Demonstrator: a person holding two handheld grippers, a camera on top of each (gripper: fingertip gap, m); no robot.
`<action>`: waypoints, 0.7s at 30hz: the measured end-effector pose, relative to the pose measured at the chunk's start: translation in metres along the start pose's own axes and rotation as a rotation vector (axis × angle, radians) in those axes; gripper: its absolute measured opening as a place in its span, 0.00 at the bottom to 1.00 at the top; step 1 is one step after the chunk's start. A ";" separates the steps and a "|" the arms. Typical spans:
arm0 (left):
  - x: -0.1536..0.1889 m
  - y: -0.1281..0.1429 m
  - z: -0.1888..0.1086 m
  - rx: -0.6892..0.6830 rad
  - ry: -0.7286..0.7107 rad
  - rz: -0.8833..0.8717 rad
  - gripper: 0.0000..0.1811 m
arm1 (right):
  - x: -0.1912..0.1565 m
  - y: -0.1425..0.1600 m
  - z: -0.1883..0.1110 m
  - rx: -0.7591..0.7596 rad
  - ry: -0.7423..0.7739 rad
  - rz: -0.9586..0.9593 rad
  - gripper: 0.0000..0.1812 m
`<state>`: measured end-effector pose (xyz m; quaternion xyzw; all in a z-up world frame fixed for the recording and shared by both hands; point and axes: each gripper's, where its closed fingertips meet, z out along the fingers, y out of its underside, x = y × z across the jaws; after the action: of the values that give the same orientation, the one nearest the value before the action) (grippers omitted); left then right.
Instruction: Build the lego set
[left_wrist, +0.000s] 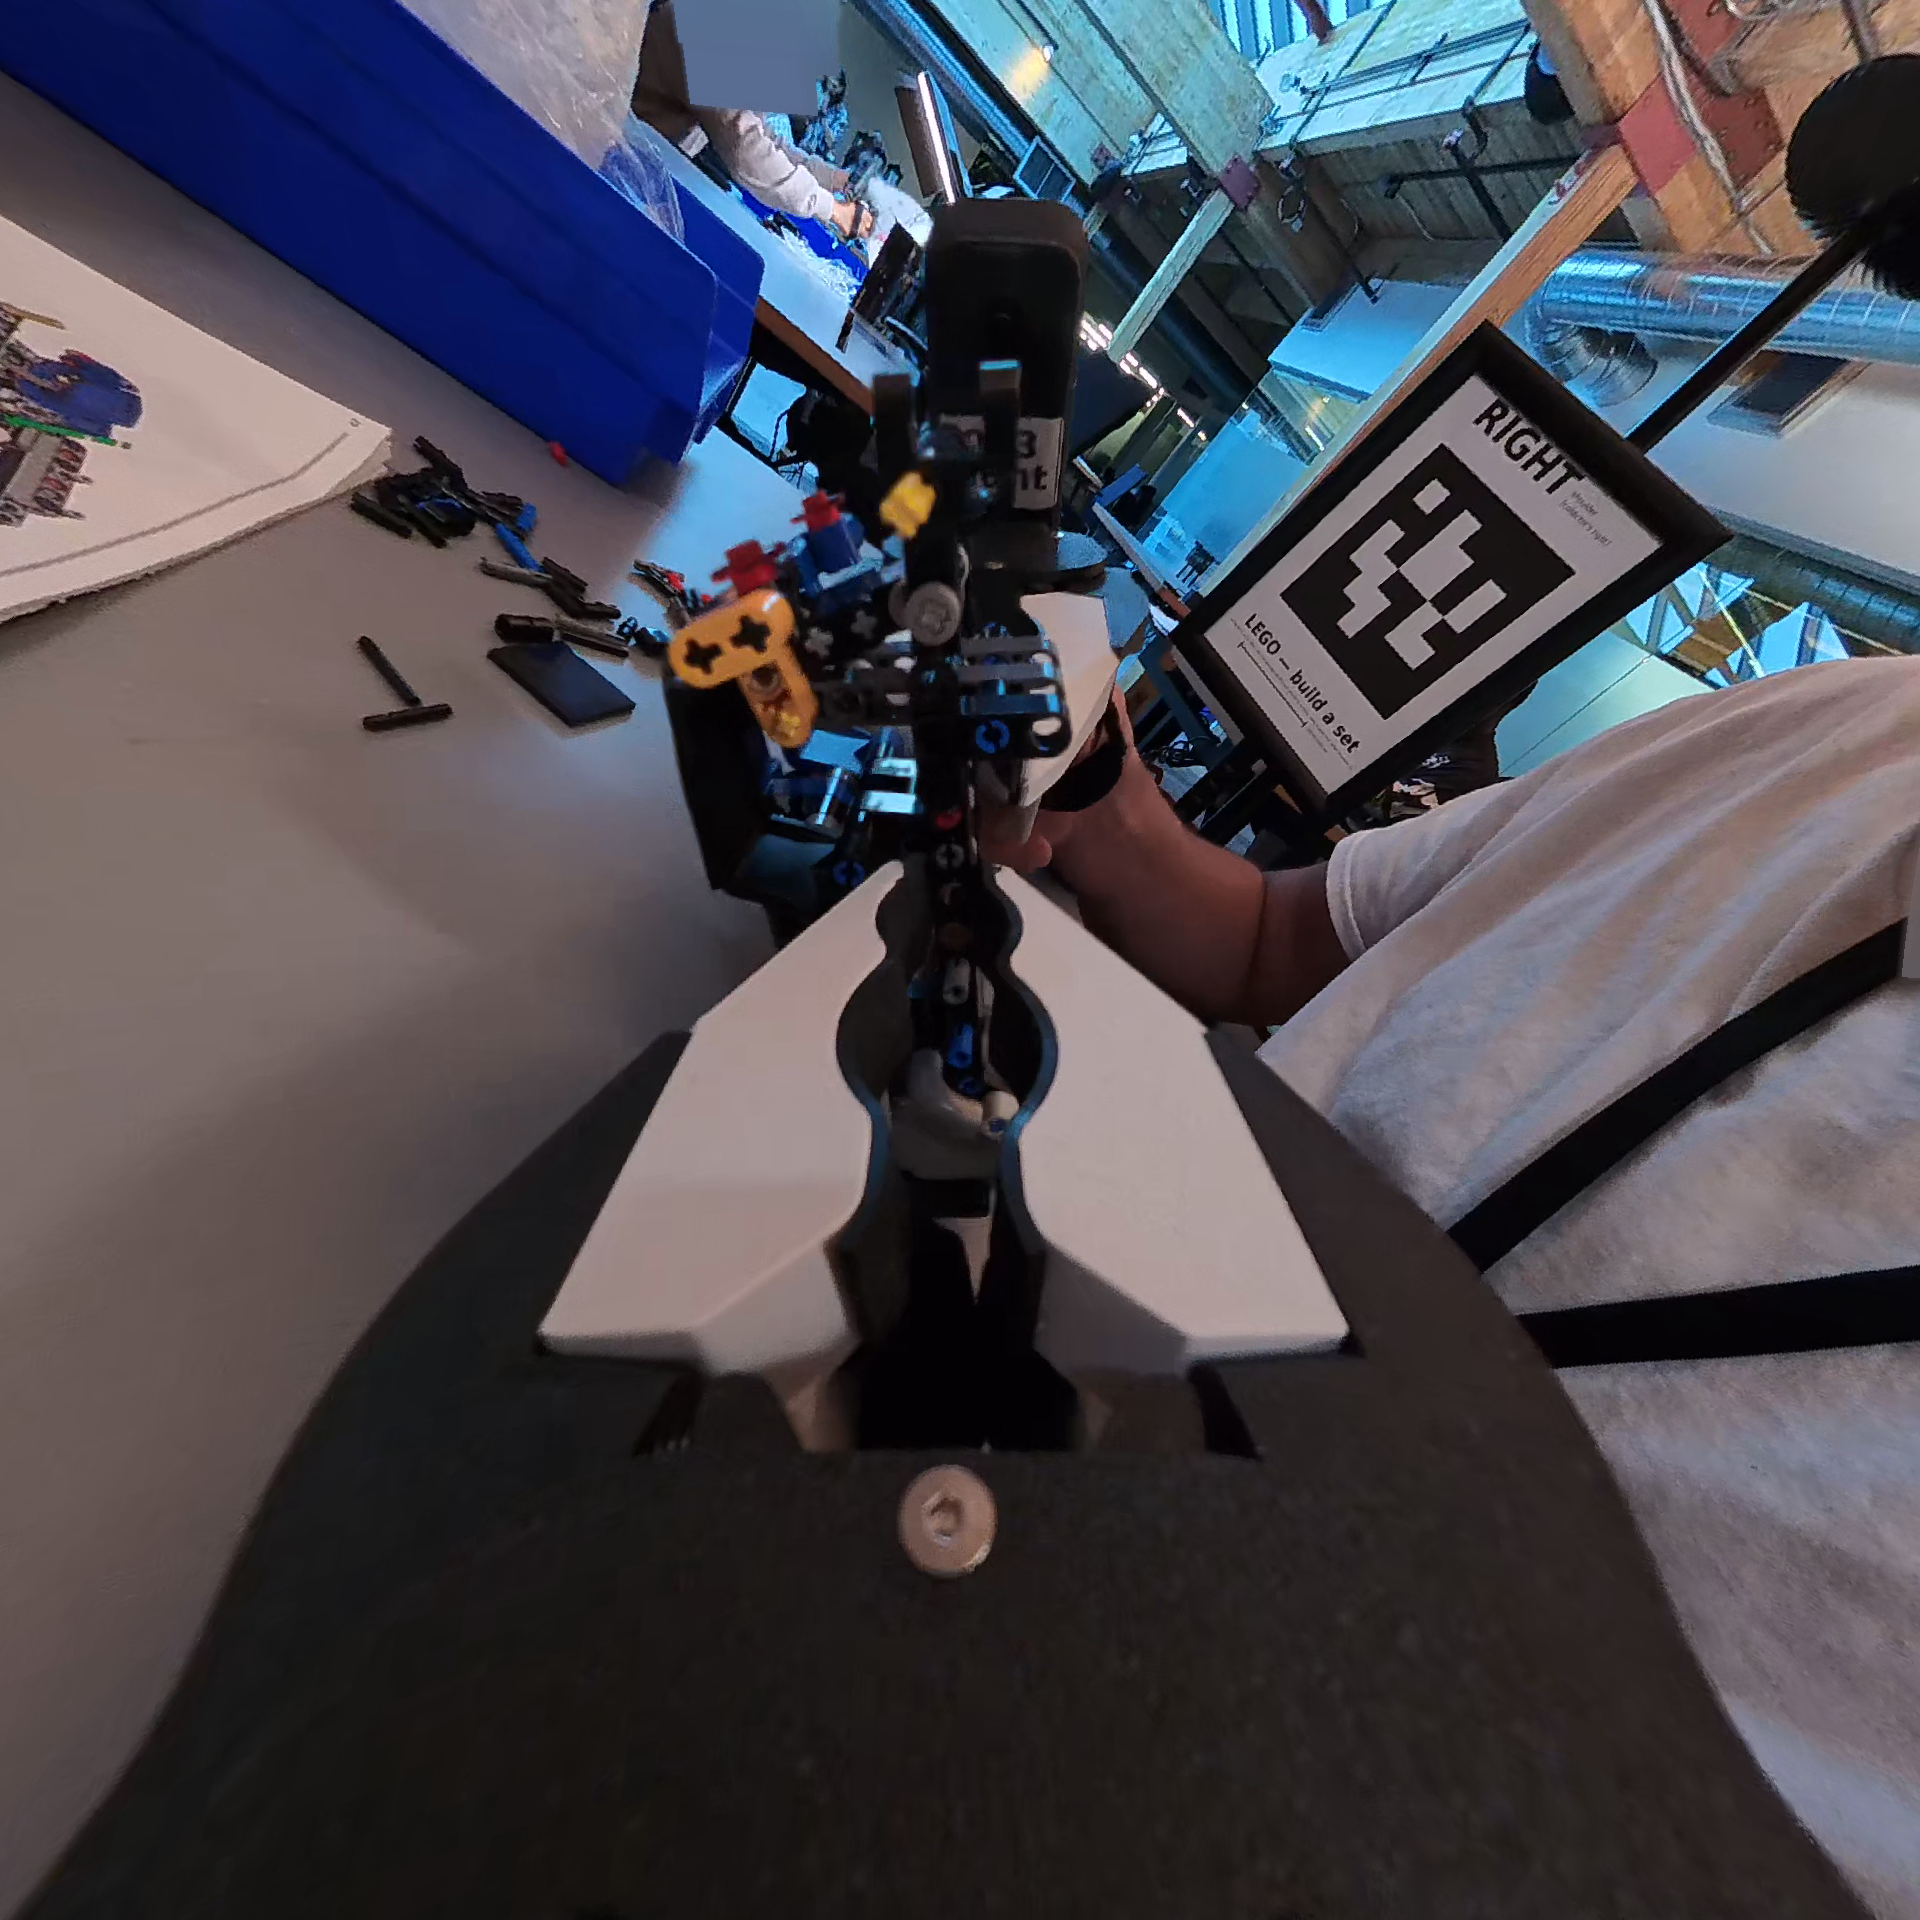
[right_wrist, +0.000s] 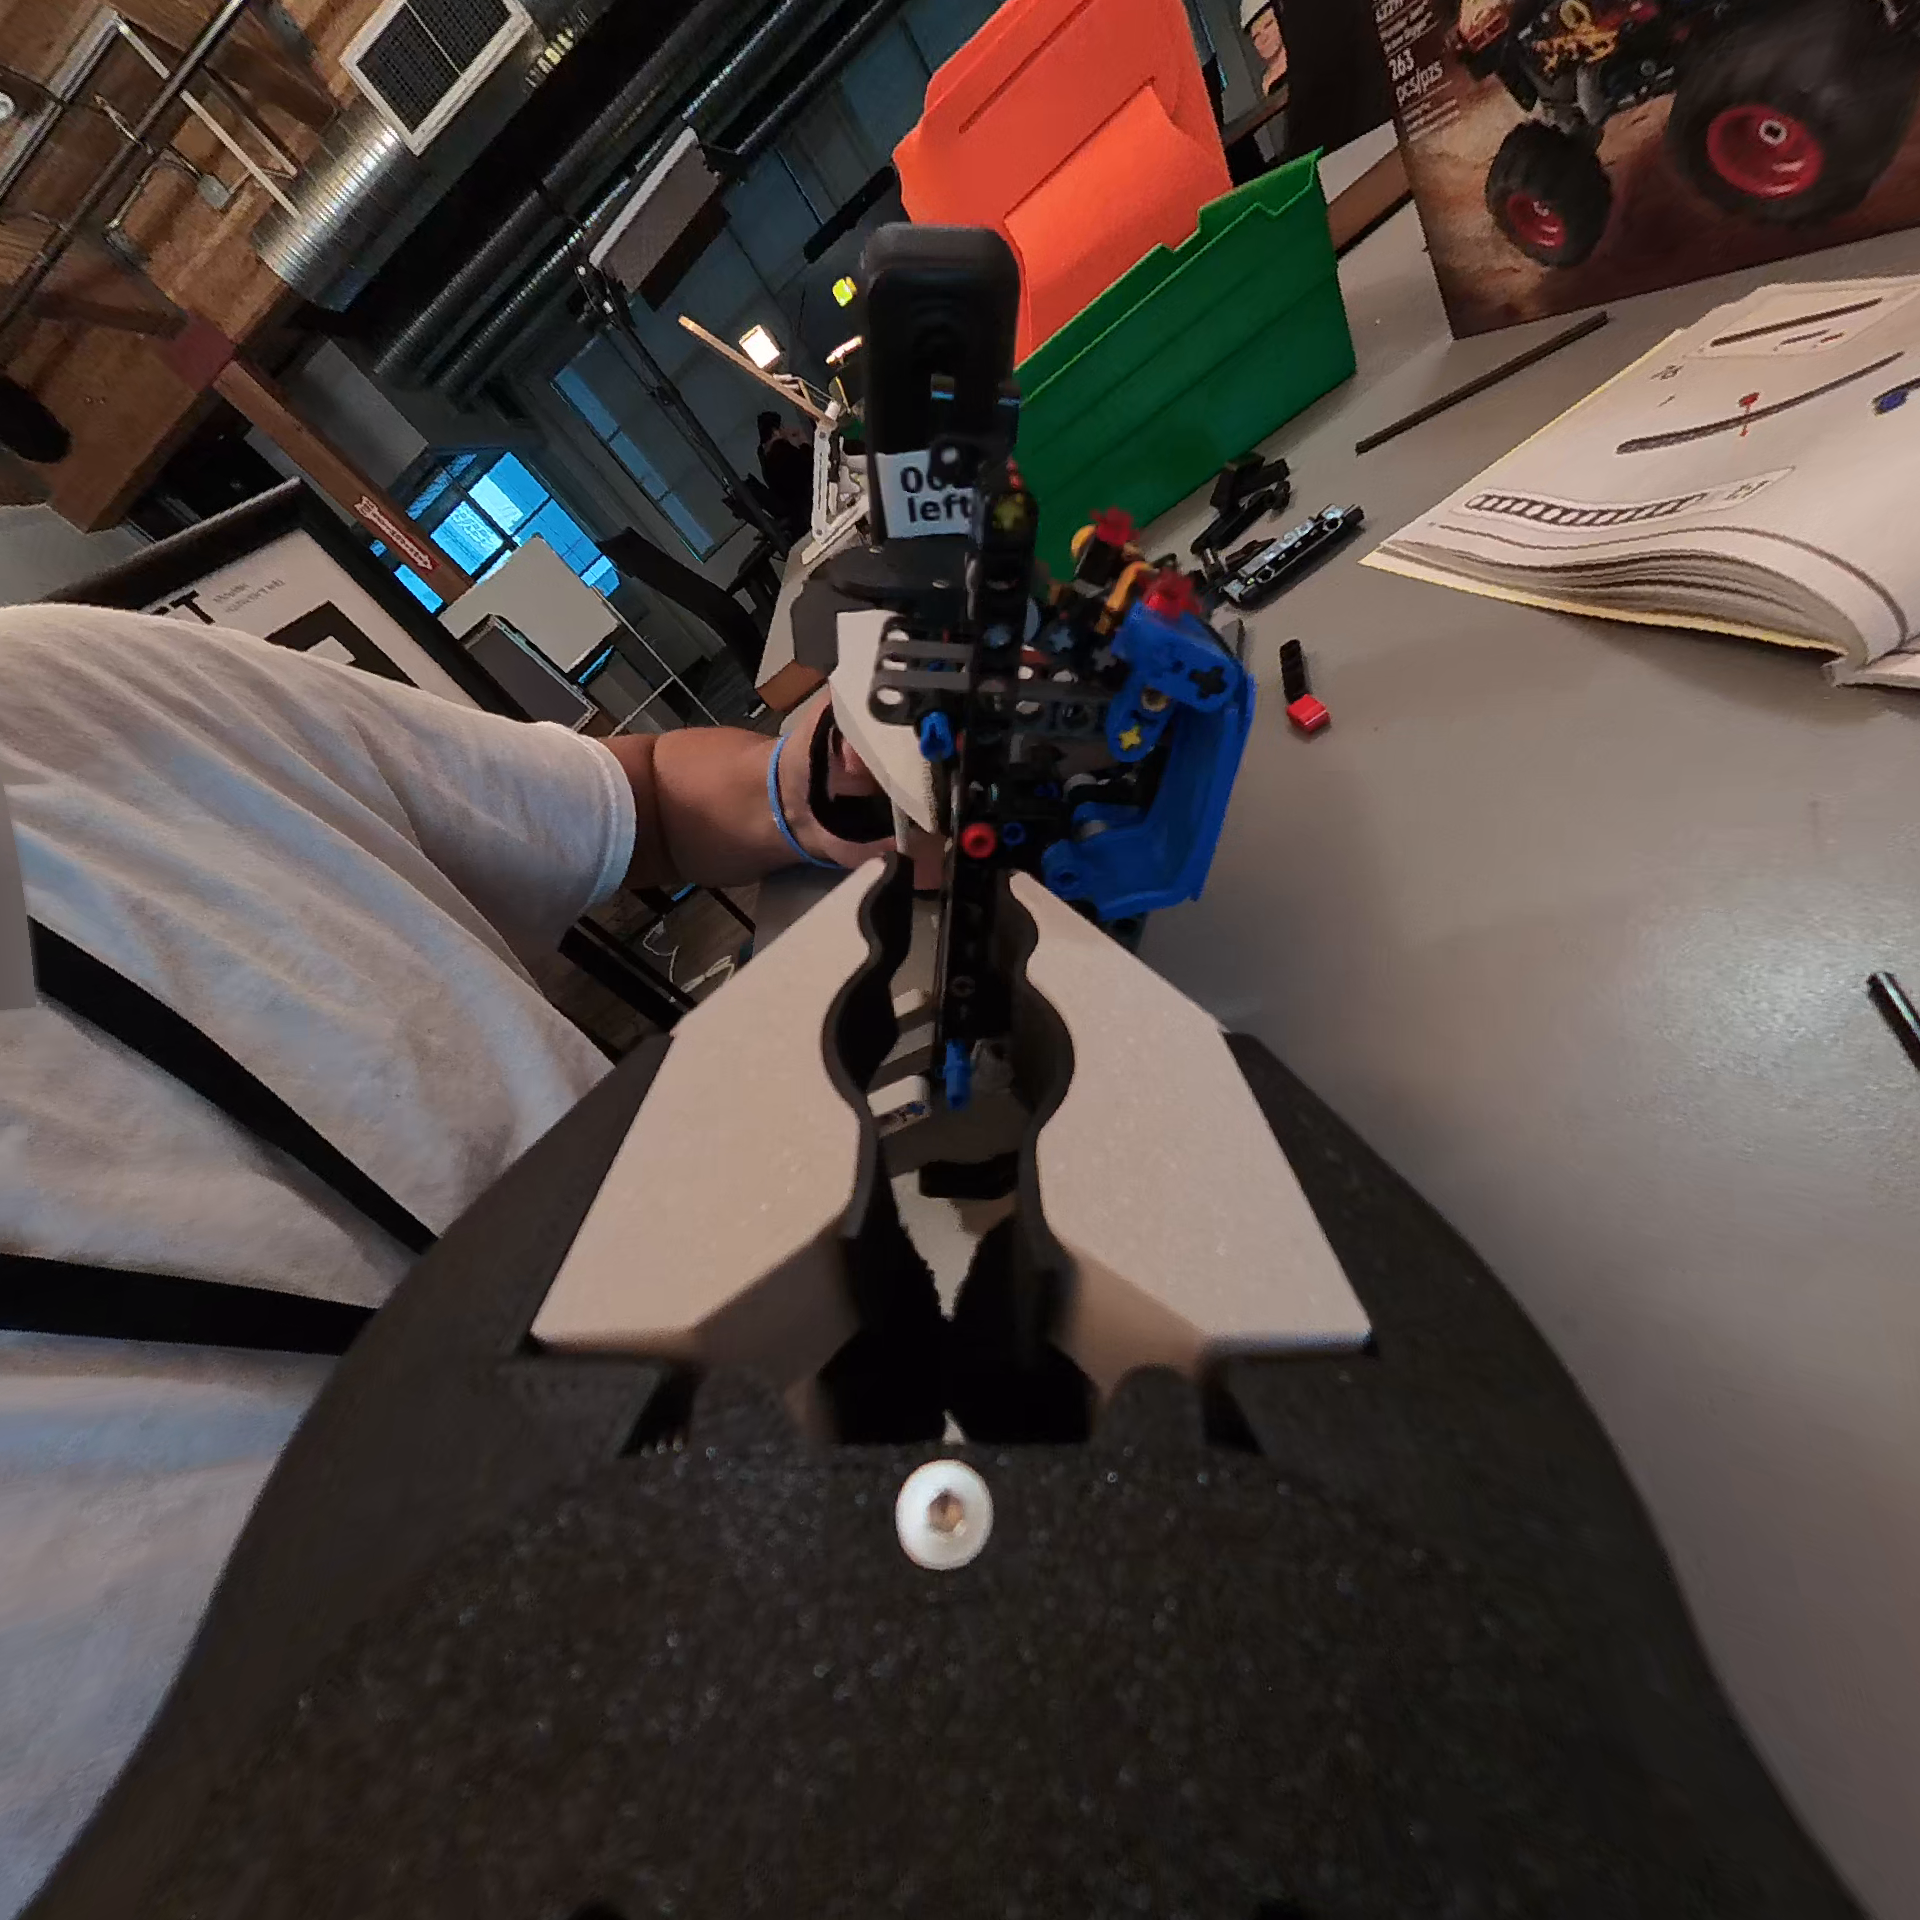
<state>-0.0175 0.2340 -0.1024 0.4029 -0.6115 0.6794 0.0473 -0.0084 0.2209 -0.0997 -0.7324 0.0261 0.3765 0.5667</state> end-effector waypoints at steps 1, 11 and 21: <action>0.000 -0.001 0.000 0.006 0.005 -0.006 0.03 | -0.001 -0.001 0.000 0.007 -0.002 -0.002 0.08; 0.012 -0.008 -0.002 0.057 0.082 -0.037 0.02 | -0.012 -0.009 -0.003 0.048 -0.017 -0.084 0.06; 0.018 -0.014 -0.005 0.095 0.135 -0.061 0.03 | -0.021 -0.023 -0.012 0.126 -0.047 -0.115 0.06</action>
<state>-0.0239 0.2345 -0.0801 0.3764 -0.5614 0.7315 0.0899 -0.0065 0.2106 -0.0679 -0.6865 -0.0058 0.3580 0.6329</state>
